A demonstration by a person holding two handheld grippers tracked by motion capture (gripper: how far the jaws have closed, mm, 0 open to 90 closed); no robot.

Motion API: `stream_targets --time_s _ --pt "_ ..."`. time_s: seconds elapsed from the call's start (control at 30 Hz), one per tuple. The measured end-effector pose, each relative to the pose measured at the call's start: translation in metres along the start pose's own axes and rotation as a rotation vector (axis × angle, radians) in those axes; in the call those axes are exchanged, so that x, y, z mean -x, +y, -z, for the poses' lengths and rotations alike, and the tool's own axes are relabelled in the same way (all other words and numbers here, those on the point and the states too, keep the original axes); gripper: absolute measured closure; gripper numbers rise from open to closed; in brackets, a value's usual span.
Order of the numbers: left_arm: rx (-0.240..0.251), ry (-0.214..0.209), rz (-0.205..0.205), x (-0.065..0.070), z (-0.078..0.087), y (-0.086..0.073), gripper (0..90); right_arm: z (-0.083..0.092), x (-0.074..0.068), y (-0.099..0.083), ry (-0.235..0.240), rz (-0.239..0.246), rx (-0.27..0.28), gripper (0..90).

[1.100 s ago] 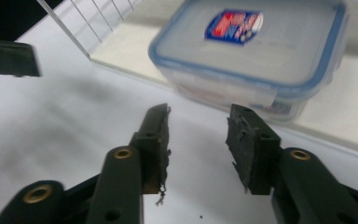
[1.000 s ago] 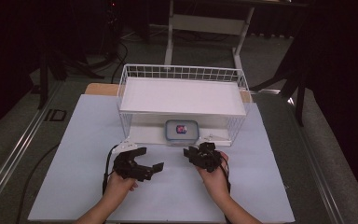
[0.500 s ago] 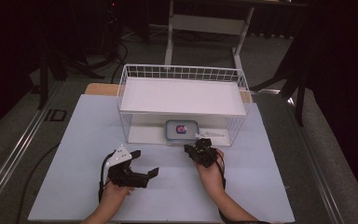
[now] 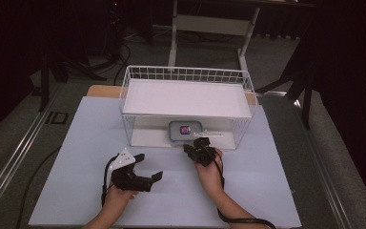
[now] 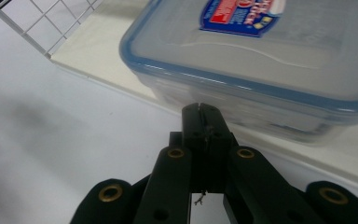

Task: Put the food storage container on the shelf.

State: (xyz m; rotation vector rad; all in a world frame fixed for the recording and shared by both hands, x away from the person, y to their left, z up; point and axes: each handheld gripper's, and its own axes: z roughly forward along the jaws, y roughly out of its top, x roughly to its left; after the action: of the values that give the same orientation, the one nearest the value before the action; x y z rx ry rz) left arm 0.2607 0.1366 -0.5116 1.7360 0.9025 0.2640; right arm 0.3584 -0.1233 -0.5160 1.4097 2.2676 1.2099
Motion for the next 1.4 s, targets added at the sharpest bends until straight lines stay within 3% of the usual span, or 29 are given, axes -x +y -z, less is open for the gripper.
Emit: stream_targets --time_s 0.2,0.73,0.97,1.07,1.2,1.4 --pt "0.003 0.004 -0.026 0.002 0.001 -0.001 0.4 -0.009 -0.006 0.006 -0.005 0.007 0.007 90.0" --pt "-0.001 0.004 -0.039 0.003 0.002 -0.004 0.4 -0.023 -0.003 0.019 -0.02 -0.009 0.022 89.9" --pt "-0.005 0.005 -0.045 0.003 0.003 -0.004 0.4 -0.028 -0.001 0.025 -0.046 0.019 0.033 89.9" --pt "-0.001 0.008 -0.055 0.004 0.003 -0.004 0.4 -0.027 0.001 0.025 -0.033 0.001 0.036 89.6" --pt "0.001 0.003 -0.06 0.005 0.003 -0.003 0.4 -0.022 -0.002 0.022 -0.024 0.02 0.041 89.0" --pt "0.014 -0.012 -0.051 0.006 0.006 0.001 0.4 -0.001 -0.01 0.009 0.047 0.056 0.056 75.8"
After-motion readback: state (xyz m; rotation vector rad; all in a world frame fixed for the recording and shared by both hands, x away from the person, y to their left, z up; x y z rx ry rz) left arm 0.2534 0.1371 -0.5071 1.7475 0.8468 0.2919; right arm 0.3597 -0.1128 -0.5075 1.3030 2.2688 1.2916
